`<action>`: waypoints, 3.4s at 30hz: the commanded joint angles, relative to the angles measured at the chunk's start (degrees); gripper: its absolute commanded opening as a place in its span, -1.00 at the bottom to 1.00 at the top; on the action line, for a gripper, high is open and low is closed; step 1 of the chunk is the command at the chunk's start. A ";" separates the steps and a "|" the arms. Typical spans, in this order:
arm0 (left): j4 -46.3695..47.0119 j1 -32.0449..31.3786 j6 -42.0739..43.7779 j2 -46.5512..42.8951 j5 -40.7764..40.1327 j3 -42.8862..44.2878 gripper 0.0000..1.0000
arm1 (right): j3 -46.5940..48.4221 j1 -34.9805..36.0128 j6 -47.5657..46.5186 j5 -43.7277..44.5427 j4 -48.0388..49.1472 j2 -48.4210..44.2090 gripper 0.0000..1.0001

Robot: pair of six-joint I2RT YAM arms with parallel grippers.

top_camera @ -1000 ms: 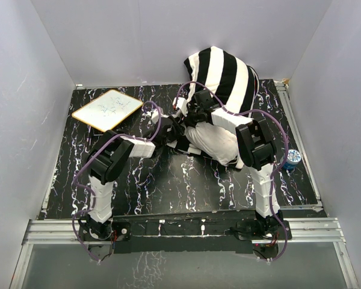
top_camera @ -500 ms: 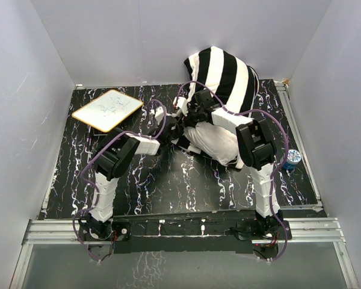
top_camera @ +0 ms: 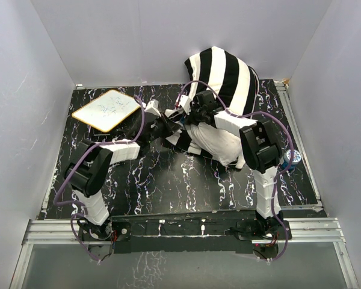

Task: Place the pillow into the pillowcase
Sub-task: Stuff the pillow into the pillowcase.

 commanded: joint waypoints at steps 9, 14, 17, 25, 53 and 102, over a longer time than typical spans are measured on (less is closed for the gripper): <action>20.16 5.98 -18.43 -8.04 21.41 -5.51 -1.00 | 2.67 -6.69 1.84 -0.31 -14.33 7.14 -0.79; 39.03 5.93 -33.93 -0.87 26.42 -3.15 -1.00 | 3.45 -5.83 4.43 -8.96 -18.96 9.46 -0.76; 44.33 5.49 -40.72 4.06 26.06 0.53 -1.00 | 3.71 -5.08 6.37 -12.33 -19.87 9.84 -0.63; 40.03 1.77 -40.10 17.98 21.31 5.61 -1.00 | 14.33 -5.89 1.90 -33.39 -36.10 11.68 -0.38; 26.44 1.09 -38.97 27.78 12.28 11.49 -1.00 | 15.41 -5.78 0.37 -8.87 -33.75 -12.49 0.16; 37.71 0.67 -42.02 14.49 23.07 1.81 -1.00 | -20.69 -4.04 -10.34 22.25 29.25 -22.50 -0.84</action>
